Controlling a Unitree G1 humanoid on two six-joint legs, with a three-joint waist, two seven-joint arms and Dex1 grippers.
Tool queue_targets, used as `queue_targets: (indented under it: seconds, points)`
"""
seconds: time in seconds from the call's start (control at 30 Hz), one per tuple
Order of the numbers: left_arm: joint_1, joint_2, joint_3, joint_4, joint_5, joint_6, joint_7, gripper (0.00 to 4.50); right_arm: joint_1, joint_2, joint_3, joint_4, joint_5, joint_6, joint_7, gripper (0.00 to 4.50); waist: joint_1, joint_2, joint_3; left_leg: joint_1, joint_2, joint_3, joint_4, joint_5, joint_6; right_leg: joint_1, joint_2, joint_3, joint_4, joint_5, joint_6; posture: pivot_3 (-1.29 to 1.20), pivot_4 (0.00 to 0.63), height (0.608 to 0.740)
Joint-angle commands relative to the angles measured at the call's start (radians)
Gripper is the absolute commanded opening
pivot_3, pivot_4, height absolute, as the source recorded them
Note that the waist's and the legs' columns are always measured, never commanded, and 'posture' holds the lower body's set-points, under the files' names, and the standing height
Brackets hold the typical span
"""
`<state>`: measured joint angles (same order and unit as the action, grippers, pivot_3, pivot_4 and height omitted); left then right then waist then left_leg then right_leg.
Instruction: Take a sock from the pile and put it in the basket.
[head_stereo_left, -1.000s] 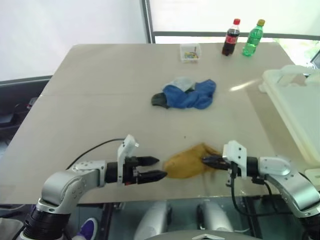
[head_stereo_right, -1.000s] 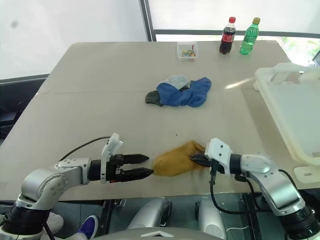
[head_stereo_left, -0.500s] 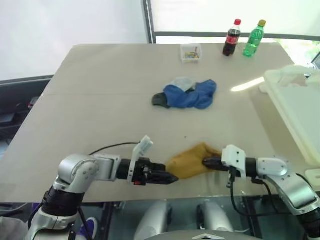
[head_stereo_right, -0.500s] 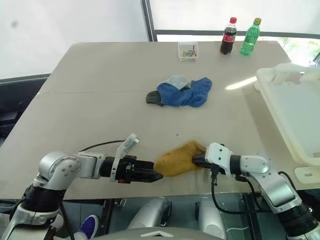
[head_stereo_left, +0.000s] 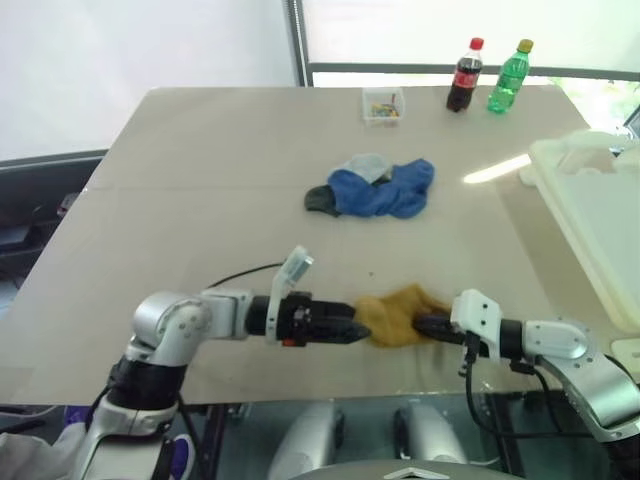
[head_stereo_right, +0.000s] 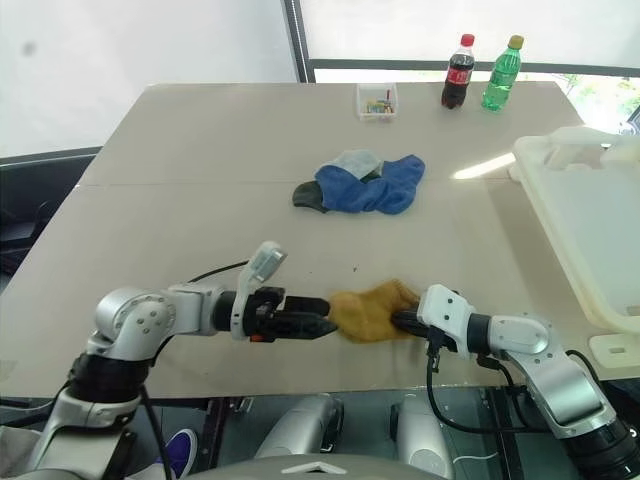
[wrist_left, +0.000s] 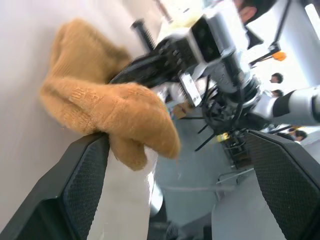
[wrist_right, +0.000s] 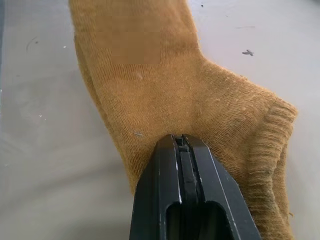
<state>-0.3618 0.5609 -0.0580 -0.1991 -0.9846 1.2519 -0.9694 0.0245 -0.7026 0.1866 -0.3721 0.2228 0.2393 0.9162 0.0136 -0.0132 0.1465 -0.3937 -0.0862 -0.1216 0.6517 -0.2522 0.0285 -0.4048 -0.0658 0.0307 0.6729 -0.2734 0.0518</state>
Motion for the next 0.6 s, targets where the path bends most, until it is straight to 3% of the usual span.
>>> queue_targets:
  seconds: [0.03, 0.4, 0.6]
  points:
    - [-0.061, -0.038, -0.043, 0.034, 0.009, -0.032, -0.04, 4.5, 0.006, -0.004, -0.022, -0.037, 0.008, 0.013, -0.01, 0.03, 0.0, 0.0, 0.0, 0.0, 0.0, 0.0, 0.0, 0.0, 0.0, 0.0, 0.0, 0.0, 0.0, 0.0, 0.0, 0.0, 0.15, 0.74]
    - [-0.217, -0.225, -0.211, 0.223, 0.139, -0.146, -0.111, 4.5, 0.049, -0.017, -0.055, -0.121, 0.018, 0.05, -0.035, 0.03, -0.001, -0.001, 0.0, -0.001, 0.0, 0.0, 0.001, 0.0, 0.0, 0.0, 0.001, 0.0, 0.0, 0.0, 0.0, 0.0, 0.15, 0.74]
    - [-0.277, -0.365, -0.263, 0.415, 0.247, -0.194, -0.067, 4.5, 0.12, -0.082, -0.134, -0.278, 0.098, 0.159, -0.024, 0.03, 0.001, -0.002, 0.001, -0.002, 0.0, -0.001, 0.002, 0.0, 0.0, 0.0, 0.001, -0.001, 0.0, 0.0, 0.0, 0.0, 0.15, 0.74]
